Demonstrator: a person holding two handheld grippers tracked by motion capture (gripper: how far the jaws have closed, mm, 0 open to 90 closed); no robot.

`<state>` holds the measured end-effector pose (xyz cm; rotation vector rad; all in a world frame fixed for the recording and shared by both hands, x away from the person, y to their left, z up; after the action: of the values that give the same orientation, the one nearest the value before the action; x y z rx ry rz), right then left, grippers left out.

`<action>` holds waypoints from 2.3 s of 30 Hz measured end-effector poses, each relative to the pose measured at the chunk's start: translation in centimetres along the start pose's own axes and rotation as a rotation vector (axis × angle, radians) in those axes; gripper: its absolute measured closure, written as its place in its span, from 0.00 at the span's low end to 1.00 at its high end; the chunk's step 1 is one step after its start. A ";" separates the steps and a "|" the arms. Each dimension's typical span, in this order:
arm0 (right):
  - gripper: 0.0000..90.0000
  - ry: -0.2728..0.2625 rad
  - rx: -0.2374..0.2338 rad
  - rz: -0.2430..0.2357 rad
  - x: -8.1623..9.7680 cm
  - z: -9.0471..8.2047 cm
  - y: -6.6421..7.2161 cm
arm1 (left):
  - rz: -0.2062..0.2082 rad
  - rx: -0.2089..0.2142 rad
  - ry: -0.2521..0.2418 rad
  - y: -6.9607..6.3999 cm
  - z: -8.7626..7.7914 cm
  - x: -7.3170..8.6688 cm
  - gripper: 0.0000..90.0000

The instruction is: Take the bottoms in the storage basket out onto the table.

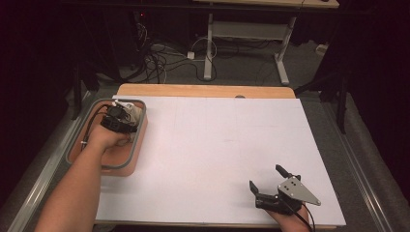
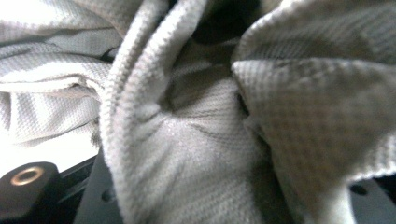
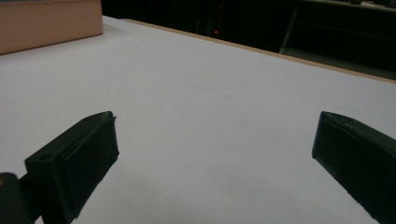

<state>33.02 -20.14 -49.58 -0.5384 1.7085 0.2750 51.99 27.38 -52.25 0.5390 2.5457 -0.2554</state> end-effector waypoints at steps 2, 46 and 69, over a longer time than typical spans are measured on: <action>0.02 -0.002 0.004 0.006 0.0 0.1 -0.1 | 0.003 -0.004 0.015 0.0 -0.2 0.1 0.59; 0.02 0.022 -0.004 -0.012 0.2 0.1 -0.3 | -0.054 -0.030 0.481 -2.1 -5.2 3.5 0.59; 0.02 0.019 -0.011 -0.004 0.2 0.1 0.1 | -0.051 -0.024 0.562 -3.0 -7.9 2.1 0.60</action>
<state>33.02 -20.08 -49.76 -0.5546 1.7249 0.2771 45.48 27.55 -46.44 0.6029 3.1032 -0.0979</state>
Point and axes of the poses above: each handheld gripper's, and its own axes: z roughly forward along the jaws, x roughly out of its underside, y roughly to its left, the point moved 8 cm from there along z, roughly forward along the jaws, and after that the axes turned 5 degrees about -y, right-handed, at the moved point
